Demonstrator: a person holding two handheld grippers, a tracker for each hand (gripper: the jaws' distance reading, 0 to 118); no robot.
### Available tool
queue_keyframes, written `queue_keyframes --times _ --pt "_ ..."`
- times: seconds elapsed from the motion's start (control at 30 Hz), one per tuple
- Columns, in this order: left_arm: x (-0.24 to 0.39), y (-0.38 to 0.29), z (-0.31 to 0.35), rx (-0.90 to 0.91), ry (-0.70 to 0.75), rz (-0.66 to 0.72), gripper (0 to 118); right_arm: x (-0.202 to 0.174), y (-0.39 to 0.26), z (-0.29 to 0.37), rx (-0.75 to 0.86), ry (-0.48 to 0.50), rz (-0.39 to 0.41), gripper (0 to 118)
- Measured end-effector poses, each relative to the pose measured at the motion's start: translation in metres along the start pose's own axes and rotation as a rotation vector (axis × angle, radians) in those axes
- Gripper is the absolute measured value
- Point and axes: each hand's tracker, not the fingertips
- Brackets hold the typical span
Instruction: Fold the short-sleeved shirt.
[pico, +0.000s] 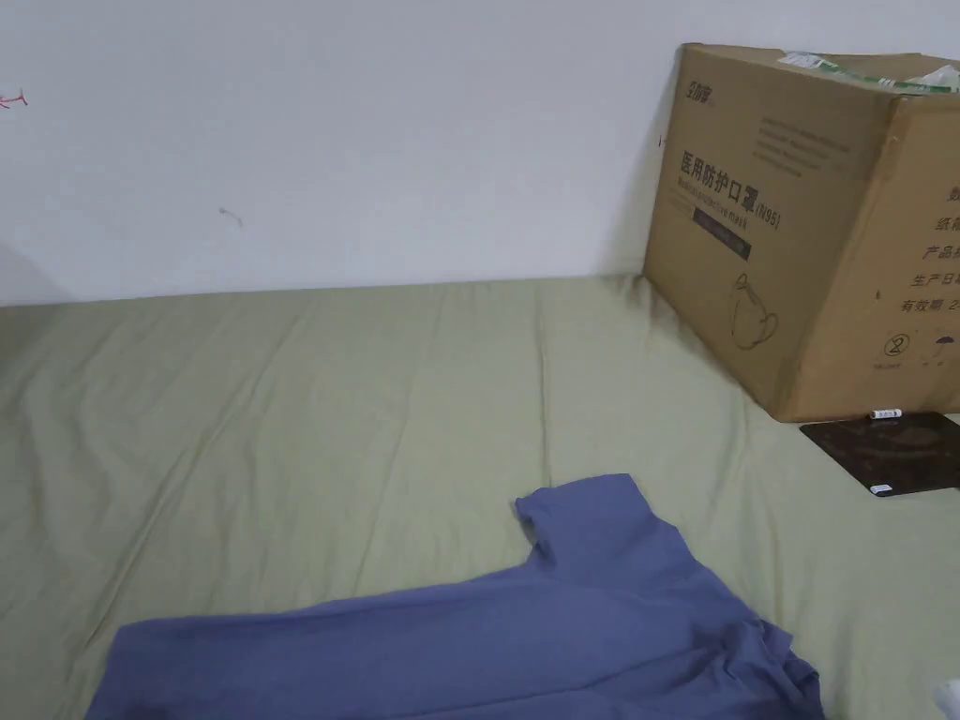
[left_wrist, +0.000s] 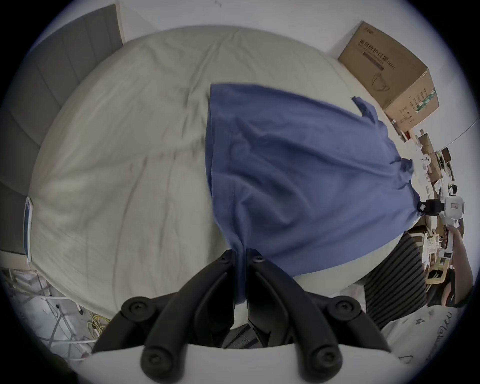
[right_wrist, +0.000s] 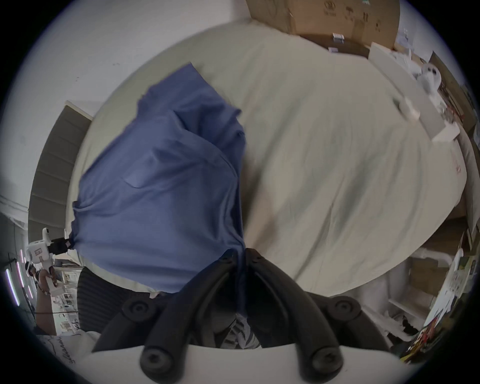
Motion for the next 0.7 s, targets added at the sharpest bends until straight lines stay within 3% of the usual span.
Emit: queue_keyframes --times 0.03,0.07,0.1,0.17,0.2,0.23,0.37,0.43,0.57,0.63,0.67,0.7 --pt "0.0 -0.002 -0.008 -0.017 0.015 -0.001 9 0.0 -0.001 -0.007 -0.02 0.003 -0.016 4" --pt "0.0 -0.004 -0.013 -0.042 0.038 0.005 23 -0.001 -0.001 -0.012 -0.032 -0.015 -0.028 5" --pt "-0.001 -0.005 -0.016 -0.061 0.07 0.007 48 0.005 0.004 -0.019 -0.024 -0.024 -0.022 15" --pt "-0.006 -0.006 -0.008 -0.052 0.046 0.016 70 0.002 0.002 -0.012 -0.038 -0.087 -0.032 51" --pt "-0.008 -0.005 -0.003 -0.064 0.044 0.021 79 0.0 0.002 -0.009 -0.065 -0.125 -0.042 83" --pt "-0.01 -0.004 0.001 -0.075 0.053 0.024 83 0.0 0.007 -0.003 -0.092 -0.181 -0.024 95" --pt "-0.01 0.008 0.036 -0.006 0.065 0.037 90 -0.016 0.014 0.028 0.007 -0.22 0.079 95" --pt "-0.004 0.018 0.062 0.125 0.018 0.066 90 -0.032 0.017 0.048 0.125 -0.178 0.105 95" --pt "0.035 0.032 0.116 0.543 -0.02 0.026 88 -0.087 0.017 0.098 0.518 0.051 0.157 94" --pt "0.06 0.032 0.133 0.758 -0.025 -0.011 80 -0.125 0.009 0.119 0.723 0.173 0.18 89" --pt "0.072 0.033 0.138 0.855 -0.047 -0.036 72 -0.143 0.009 0.124 0.823 0.242 0.222 82" --pt "0.082 0.036 0.14 0.912 -0.053 -0.046 59 -0.156 0.008 0.126 0.902 0.267 0.266 65"
